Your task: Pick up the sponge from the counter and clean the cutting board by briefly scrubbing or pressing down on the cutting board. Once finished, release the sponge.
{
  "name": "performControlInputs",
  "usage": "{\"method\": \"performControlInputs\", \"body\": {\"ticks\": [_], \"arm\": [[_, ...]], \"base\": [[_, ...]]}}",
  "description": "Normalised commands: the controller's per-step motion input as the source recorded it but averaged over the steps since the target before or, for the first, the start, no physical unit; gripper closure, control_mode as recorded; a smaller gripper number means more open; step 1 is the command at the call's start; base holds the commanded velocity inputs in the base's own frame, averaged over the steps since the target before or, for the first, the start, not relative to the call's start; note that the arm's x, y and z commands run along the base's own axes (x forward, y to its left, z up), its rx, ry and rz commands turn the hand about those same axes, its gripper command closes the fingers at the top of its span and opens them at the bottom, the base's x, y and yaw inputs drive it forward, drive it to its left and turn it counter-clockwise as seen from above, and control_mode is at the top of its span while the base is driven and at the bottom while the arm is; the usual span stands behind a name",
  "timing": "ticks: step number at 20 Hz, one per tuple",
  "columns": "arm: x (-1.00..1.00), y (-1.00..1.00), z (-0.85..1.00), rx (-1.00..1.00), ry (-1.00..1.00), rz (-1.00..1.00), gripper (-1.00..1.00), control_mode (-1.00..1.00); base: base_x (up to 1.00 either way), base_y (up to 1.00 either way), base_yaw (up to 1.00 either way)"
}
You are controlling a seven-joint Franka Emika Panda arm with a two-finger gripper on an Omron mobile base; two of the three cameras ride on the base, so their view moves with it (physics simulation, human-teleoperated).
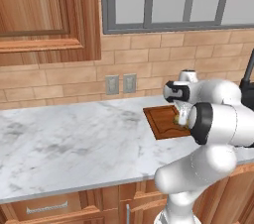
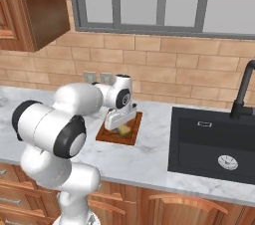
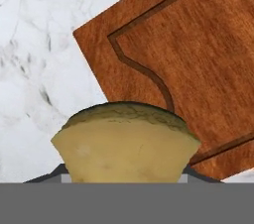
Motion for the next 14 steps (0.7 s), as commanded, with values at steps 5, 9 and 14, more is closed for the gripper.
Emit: {"method": "performControlInputs", "body": {"ticks": [5, 9, 14], "arm": [[0.15, -0.03, -0.06, 0.02, 0.00, 0.16, 1.00, -1.00], [0.15, -0.02, 0.00, 0.01, 0.02, 0.14, 1.00, -1.00], [0.39, 0.00, -0.02, 0.00, 0.09, 0.13, 1.00, -1.00]], "base": [[0.00, 0.00, 0.00], [0.00, 0.00, 0.00], [0.00, 0.00, 0.00]]}}
